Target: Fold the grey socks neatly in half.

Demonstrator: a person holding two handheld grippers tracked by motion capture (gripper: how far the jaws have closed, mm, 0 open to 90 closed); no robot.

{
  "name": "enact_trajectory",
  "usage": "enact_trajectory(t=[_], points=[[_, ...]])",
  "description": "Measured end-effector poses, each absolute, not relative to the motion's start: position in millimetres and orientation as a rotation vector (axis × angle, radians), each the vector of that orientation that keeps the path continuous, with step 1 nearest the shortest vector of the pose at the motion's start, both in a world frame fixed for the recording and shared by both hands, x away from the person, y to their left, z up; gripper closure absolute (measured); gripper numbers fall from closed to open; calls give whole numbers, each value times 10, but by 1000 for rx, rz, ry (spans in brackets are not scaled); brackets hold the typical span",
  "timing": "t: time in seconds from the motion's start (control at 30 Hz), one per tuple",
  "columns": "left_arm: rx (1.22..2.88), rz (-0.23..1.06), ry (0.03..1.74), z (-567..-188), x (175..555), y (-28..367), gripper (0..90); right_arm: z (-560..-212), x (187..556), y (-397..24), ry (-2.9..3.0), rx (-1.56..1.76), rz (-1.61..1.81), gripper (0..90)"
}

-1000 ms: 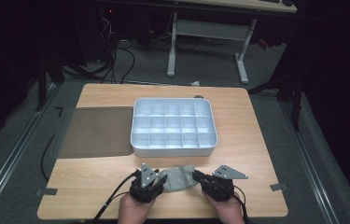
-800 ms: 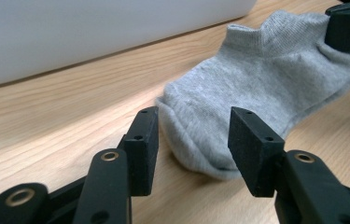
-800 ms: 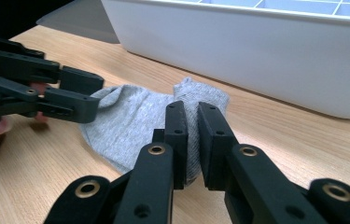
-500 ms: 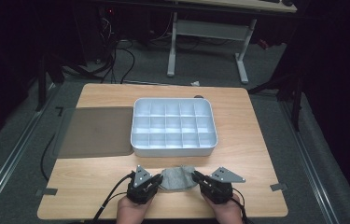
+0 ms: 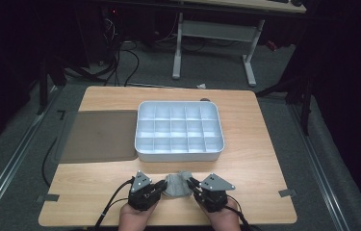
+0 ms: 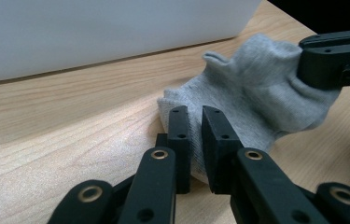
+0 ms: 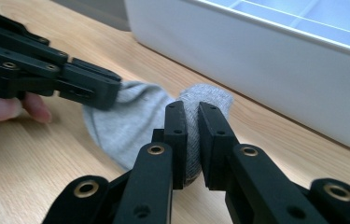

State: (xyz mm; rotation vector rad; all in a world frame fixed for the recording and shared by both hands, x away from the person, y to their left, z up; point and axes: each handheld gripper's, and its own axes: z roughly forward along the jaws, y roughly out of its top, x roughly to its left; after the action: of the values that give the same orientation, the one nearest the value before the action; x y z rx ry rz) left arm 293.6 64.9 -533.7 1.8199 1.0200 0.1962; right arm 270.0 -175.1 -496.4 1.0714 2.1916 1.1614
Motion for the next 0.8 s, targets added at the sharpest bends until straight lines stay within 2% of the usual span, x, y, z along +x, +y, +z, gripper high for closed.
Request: enact_trajectory(t=[0.47, 0.57, 0.67, 0.8], points=[[1847, 183, 1022, -5339, 2947, 644, 813, -5127, 2856, -1382, 2288, 1034, 1169, 825], [1845, 176, 1024, -5341, 2951, 646, 803, -5165, 2878, -1379, 2301, 1042, 1174, 799], [1845, 178, 1025, -5341, 2951, 646, 801, -5055, 2845, -1414, 2274, 1042, 1226, 722], [1843, 180, 1025, -5340, 2948, 645, 800, -4831, 2771, -1547, 2191, 1039, 1308, 752]])
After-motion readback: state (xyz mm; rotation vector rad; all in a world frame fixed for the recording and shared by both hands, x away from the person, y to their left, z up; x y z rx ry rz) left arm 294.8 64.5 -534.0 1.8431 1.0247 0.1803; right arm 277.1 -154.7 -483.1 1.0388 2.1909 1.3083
